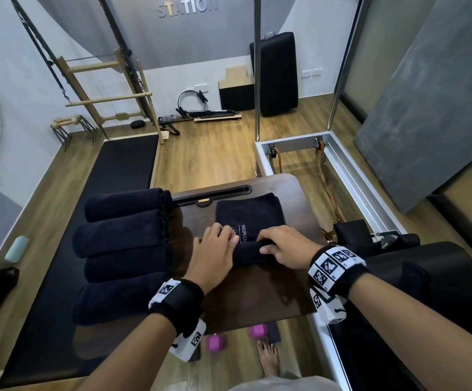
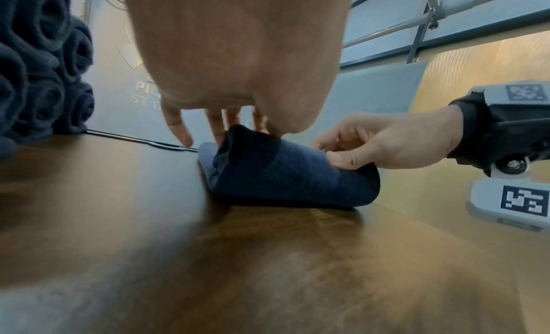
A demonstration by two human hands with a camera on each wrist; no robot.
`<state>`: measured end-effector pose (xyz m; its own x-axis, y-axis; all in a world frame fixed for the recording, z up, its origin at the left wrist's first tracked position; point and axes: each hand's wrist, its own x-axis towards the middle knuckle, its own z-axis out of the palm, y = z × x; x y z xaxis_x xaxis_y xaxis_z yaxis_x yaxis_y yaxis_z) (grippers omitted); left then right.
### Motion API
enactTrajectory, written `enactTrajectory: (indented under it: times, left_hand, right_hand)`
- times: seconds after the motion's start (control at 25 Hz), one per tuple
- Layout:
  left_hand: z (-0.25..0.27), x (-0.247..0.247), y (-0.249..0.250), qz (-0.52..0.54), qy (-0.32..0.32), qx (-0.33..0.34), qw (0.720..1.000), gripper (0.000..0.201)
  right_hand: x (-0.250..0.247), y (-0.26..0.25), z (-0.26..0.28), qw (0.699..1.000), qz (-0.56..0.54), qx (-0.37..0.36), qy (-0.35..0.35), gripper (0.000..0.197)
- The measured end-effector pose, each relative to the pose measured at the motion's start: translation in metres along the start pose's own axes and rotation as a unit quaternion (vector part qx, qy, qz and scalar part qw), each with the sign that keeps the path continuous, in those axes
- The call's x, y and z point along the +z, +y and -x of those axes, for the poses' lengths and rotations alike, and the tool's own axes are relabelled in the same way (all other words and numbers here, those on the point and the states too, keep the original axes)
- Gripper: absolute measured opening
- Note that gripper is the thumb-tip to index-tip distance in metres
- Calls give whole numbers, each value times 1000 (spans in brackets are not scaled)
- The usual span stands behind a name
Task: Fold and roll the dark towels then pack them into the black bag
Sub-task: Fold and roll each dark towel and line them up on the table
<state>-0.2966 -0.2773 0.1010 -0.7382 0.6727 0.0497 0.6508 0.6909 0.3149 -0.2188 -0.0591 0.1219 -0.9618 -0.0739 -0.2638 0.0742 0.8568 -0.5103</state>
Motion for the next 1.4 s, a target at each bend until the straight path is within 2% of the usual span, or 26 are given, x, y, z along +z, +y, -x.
enactTrajectory:
  times: [0.08, 0.16, 0.24, 0.28, 0.36, 0.44, 0.52, 0.6, 0.68, 0.8, 0.88, 0.92, 1.08, 1.12, 1.24, 1.4]
  left_hand:
    - [-2, -4, -7, 8, -18, 24, 1000, 40]
    - [-9, -3, -13, -20, -73, 24, 997, 51]
    - [-19, 1, -14, -6, -92, 2, 996, 47]
    - [-25, 2, -14, 12, -90, -9, 996, 43]
    - [-39, 2, -13, 44, -94, -36, 994, 36]
    - [-49, 3, -11, 61, -102, -59, 991, 36]
    - [-53, 5, -11, 57, -91, -68, 992, 33]
    - [-53, 7, -13, 58, -45, -68, 995, 28]
    - [-52, 7, -18, 71, -4, -73, 995, 30]
    - [-59, 6, -23, 132, -21, -106, 985, 39]
    - [-66, 8, -23, 178, -30, -133, 974, 48]
    - [-69, 9, -24, 192, -23, -141, 971, 52]
    - [-84, 11, -24, 201, 2, -189, 961, 62]
    - [-87, 11, -23, 202, -1, -204, 958, 62]
    - [-100, 11, -20, 203, -25, -241, 949, 67]
    - [-118, 8, -23, 206, -51, -289, 934, 87]
  right_hand:
    - [-3, 7, -9, 1000, -19, 9, 7, 23]
    - [-3, 10, -15, 999, -31, 28, 27, 22]
    - [1, 10, -13, 995, -52, 23, 76, 15]
    - [1, 11, -12, 993, -43, 4, 105, 18]
    - [1, 14, -11, 990, 53, -36, 123, 42]
    - [0, 17, -13, 984, 137, -44, 104, 62]
    - [-2, 19, -20, 984, 151, -39, 88, 55]
    - [-7, 21, -31, 987, 139, -37, 76, 39]
    - [-16, 20, -43, 997, 64, -13, 52, 24]
    - [-28, 22, -54, 997, -74, 18, 21, 14]
    - [-27, 26, -59, 997, -68, 10, 33, 10]
    - [-26, 27, -59, 997, -55, -1, 47, 13]
    - [-26, 39, -60, 997, -12, -27, 66, 69]
    - [-29, 43, -63, 997, -2, -26, 69, 70]
    - [-39, 52, -72, 996, 5, 1, 85, 56]
    - [-42, 58, -85, 995, -19, 57, 75, 54]
